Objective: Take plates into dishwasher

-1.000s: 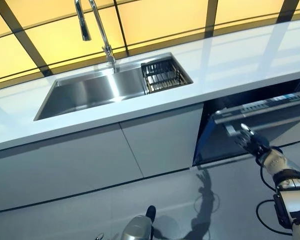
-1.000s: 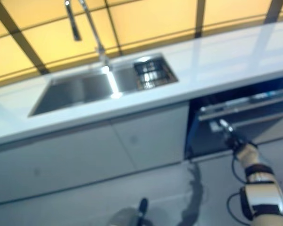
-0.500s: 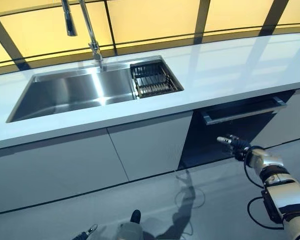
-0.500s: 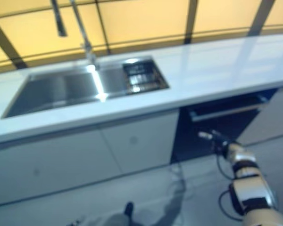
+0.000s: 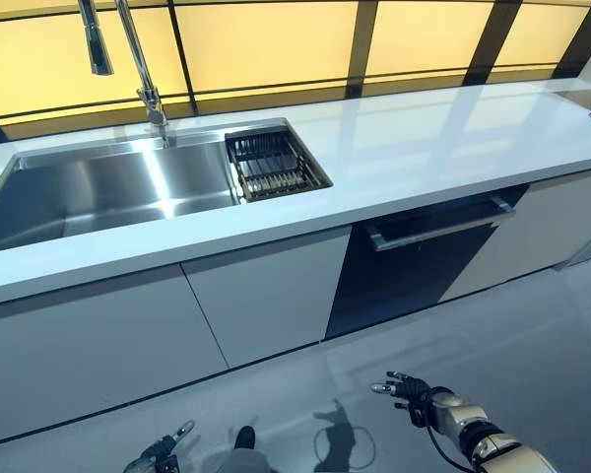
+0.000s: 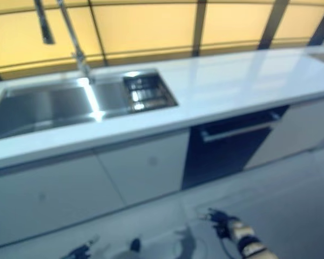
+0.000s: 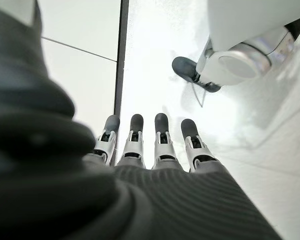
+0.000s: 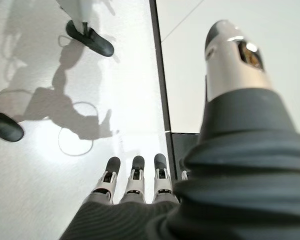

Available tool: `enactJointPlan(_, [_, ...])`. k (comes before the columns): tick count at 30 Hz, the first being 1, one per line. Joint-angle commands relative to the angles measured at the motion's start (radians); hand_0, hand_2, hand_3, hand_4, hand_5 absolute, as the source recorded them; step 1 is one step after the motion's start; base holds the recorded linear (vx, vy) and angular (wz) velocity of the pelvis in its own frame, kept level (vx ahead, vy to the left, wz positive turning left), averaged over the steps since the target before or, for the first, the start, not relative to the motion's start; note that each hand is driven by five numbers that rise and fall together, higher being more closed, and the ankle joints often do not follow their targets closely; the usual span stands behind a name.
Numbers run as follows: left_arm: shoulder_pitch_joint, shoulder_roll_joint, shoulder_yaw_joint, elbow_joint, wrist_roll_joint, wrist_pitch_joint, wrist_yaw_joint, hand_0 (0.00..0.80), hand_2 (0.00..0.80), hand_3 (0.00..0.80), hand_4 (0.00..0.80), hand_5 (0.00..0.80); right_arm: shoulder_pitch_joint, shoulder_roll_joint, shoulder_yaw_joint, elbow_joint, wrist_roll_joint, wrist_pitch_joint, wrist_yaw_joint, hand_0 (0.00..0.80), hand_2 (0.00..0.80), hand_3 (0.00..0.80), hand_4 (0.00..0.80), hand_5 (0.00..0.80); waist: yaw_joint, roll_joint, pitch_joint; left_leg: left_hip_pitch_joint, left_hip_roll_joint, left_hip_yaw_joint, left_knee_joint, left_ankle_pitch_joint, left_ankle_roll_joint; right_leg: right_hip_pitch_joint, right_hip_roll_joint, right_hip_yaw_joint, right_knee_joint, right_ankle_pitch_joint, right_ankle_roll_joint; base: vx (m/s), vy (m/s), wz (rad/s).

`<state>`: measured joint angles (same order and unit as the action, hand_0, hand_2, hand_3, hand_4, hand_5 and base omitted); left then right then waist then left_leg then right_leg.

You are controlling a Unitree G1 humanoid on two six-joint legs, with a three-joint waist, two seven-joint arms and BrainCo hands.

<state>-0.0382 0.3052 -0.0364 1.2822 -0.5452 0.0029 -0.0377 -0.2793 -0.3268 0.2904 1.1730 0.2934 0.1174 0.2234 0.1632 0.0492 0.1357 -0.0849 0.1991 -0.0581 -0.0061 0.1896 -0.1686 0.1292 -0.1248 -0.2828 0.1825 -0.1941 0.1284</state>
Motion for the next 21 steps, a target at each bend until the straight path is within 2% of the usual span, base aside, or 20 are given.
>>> enactJointPlan(1, [-0.06, 0.002, 0.004, -0.008, 0.018, -0.007, 0.025, 0.0, 0.0, 0.0, 0.0, 0.0, -0.052, -0.009, -0.011, -0.009, -0.023, -0.054, -0.029, 0.0, 0.0, 0.0, 0.0, 0.0, 0.02, -0.044, 0.054, -0.079, -0.025, 0.128, 0.0, 0.072, 0.047, 0.009, 0.0, -0.051, -0.127, 0.175, -0.091, -0.334, 0.082, 0.79])
enactJointPlan(2, [-0.07, -0.003, -0.005, 0.004, 0.033, -0.008, 0.021, 0.0, 0.0, 0.0, 0.0, 0.0, -0.036, -0.013, -0.014, -0.002, -0.011, -0.071, -0.035, 0.0, 0.0, 0.0, 0.0, 0.0, 0.01, -0.059, 0.047, -0.064, -0.026, 0.151, 0.054, 0.042, 0.051, 0.001, -0.013, -0.076, -0.145, 0.19, -0.095, -0.341, 0.138, 0.94])
enactJointPlan(3, [-0.071, -0.009, -0.013, 0.019, 0.043, -0.016, 0.02, 0.0, 0.0, 0.0, 0.0, 0.0, -0.015, -0.016, -0.02, 0.001, -0.002, -0.09, -0.039, 0.0, 0.0, 0.0, 0.0, 0.0, 0.001, -0.076, 0.042, -0.052, -0.033, 0.157, 0.118, 0.018, 0.054, -0.006, -0.028, -0.09, -0.161, 0.207, -0.096, -0.336, 0.18, 1.09])
enactJointPlan(5, [-0.066, -0.02, -0.012, 0.041, 0.044, -0.019, 0.025, 0.0, 0.0, 0.0, 0.0, 0.0, 0.041, -0.024, -0.046, -0.002, 0.025, -0.128, -0.024, 0.0, 0.0, 0.0, 0.0, 0.0, -0.029, -0.109, 0.029, -0.027, -0.045, 0.165, 0.257, -0.021, 0.062, -0.027, -0.053, -0.091, -0.178, 0.234, -0.1, -0.262, 0.187, 0.91])
enactJointPlan(7, [-0.062, -0.023, -0.007, 0.045, 0.046, -0.011, 0.023, 0.0, 0.0, 0.0, 0.0, 0.0, 0.076, -0.026, -0.063, -0.008, 0.034, -0.143, -0.021, 0.0, 0.0, 0.0, 0.0, 0.0, -0.048, -0.115, 0.021, -0.013, -0.044, 0.161, 0.32, -0.038, 0.066, -0.039, -0.06, -0.088, -0.174, 0.238, -0.102, -0.157, 0.211, 0.51])
enactJointPlan(8, [-0.057, -0.024, 0.002, 0.051, 0.041, -0.008, 0.015, 0.0, 0.0, 0.0, 0.0, 0.0, 0.099, -0.022, -0.073, -0.008, 0.037, -0.149, -0.018, 0.0, 0.0, 0.0, 0.0, 0.0, -0.061, -0.114, 0.012, 0.029, -0.056, 0.154, 0.292, -0.074, 0.075, -0.052, -0.065, -0.084, -0.17, 0.243, -0.095, -0.179, 0.462, 0.88])
enactJointPlan(9, [-0.057, -0.026, 0.011, 0.057, 0.062, 0.01, -0.007, 0.0, 0.0, 0.0, 0.0, 0.0, 0.128, -0.012, -0.096, 0.007, 0.041, -0.157, -0.014, 0.0, 0.0, 0.0, 0.0, 0.0, -0.086, -0.095, -0.015, 0.132, -0.061, 0.207, 0.128, -0.131, 0.085, -0.066, -0.072, -0.101, -0.173, 0.263, -0.068, -0.182, 0.559, 0.9])
enactJointPlan(10, [-0.065, -0.031, -0.001, 0.061, 0.087, 0.02, -0.016, 0.0, 0.0, 0.0, 0.0, 0.0, 0.14, -0.003, -0.109, 0.018, 0.065, -0.157, -0.02, 0.0, 0.0, 0.0, 0.0, 0.0, -0.097, -0.084, -0.026, 0.17, -0.071, 0.237, 0.03, -0.141, 0.092, -0.075, -0.081, -0.117, -0.189, 0.286, -0.049, -0.18, 0.537, 0.83])
enactJointPlan(12, [-0.072, -0.04, -0.028, 0.074, 0.137, 0.014, -0.009, 0.0, 0.0, 0.0, 0.0, 0.0, 0.14, 0.015, -0.131, 0.04, 0.096, -0.153, -0.042, 0.0, 0.0, 0.0, 0.0, 0.0, -0.101, -0.078, -0.034, 0.196, -0.103, 0.236, -0.06, -0.152, 0.108, -0.102, -0.102, -0.123, -0.208, 0.328, -0.011, -0.146, 0.366, 0.8])
enactJointPlan(14, [-0.067, -0.032, -0.047, 0.08, 0.199, 0.021, -0.012, 0.0, 0.0, 0.0, 0.0, 0.0, 0.143, 0.026, -0.148, 0.047, 0.105, -0.133, -0.073, 0.0, 0.0, 0.0, 0.0, 0.0, -0.1, -0.083, -0.035, 0.193, -0.143, 0.229, -0.07, -0.176, 0.125, -0.123, -0.135, -0.122, -0.249, 0.395, 0.023, -0.131, 0.316, 0.39])
enactJointPlan(16, [-0.058, -0.02, -0.079, 0.079, 0.254, 0.04, -0.011, 0.0, 0.0, 0.0, 0.0, 0.0, 0.148, 0.034, -0.161, 0.061, 0.111, -0.133, -0.079, 0.0, 0.0, 0.0, 0.0, 0.0, -0.108, -0.082, -0.036, 0.192, -0.174, 0.209, -0.081, -0.19, 0.141, -0.164, -0.161, -0.081, -0.263, 0.452, 0.045, -0.116, 0.255, -0.12])
enactJointPlan(17, [-0.057, -0.019, -0.081, 0.079, 0.257, 0.041, -0.011, 0.0, 0.0, 0.0, 0.0, 0.0, 0.149, 0.035, -0.162, 0.062, 0.111, -0.134, -0.079, 0.0, 0.0, 0.0, 0.0, 0.0, -0.108, -0.082, -0.036, 0.191, -0.175, 0.208, -0.081, -0.191, 0.142, -0.167, -0.162, -0.076, -0.263, 0.454, 0.046, -0.098, 0.193, 0.01])
enactJointPlan(18, [-0.055, -0.009, -0.094, 0.08, 0.263, 0.047, -0.014, 0.0, 0.0, 0.0, 0.0, 0.0, 0.154, 0.037, -0.172, 0.065, 0.114, -0.127, -0.085, 0.0, 0.0, 0.0, 0.0, 0.0, -0.125, -0.077, -0.035, 0.186, -0.183, 0.184, -0.081, -0.192, 0.156, -0.191, -0.149, -0.009, -0.225, 0.452, 0.039, -0.092, 0.16, 0.1])
enactJointPlan(19, [-0.057, -0.002, -0.106, 0.085, 0.258, 0.056, -0.02, 0.0, 0.0, 0.0, 0.0, 0.0, 0.159, 0.039, -0.181, 0.071, 0.118, -0.121, -0.087, 0.0, 0.0, 0.0, 0.0, 0.0, -0.143, -0.073, -0.04, 0.175, -0.19, 0.155, -0.081, -0.186, 0.168, -0.21, -0.121, 0.061, -0.198, 0.431, 0.028, -0.131, 0.216, 0.32])
enactJointPlan(20, [-0.069, 0.002, -0.134, 0.096, 0.279, 0.064, -0.041, 0.0, 0.0, 0.0, 0.0, 0.0, 0.172, 0.038, -0.196, 0.096, 0.159, -0.118, -0.071, 0.0, 0.0, 0.0, 0.0, 0.0, -0.172, -0.061, -0.048, 0.159, -0.192, 0.112, -0.081, -0.171, 0.186, -0.207, -0.047, 0.163, -0.133, 0.352, -0.004, -0.115, 0.162, 0.66])
enactJointPlan(21, [-0.075, -0.003, -0.148, 0.099, 0.283, 0.067, -0.041, 0.0, 0.0, 0.0, 0.0, 0.0, 0.175, 0.042, -0.199, 0.107, 0.161, -0.122, -0.069, 0.0, 0.0, 0.0, 0.0, 0.0, -0.176, -0.06, -0.057, 0.147, -0.196, 0.102, -0.081, -0.162, 0.193, -0.197, -0.022, 0.178, -0.122, 0.323, -0.015, -0.097, 0.132, 1.07])
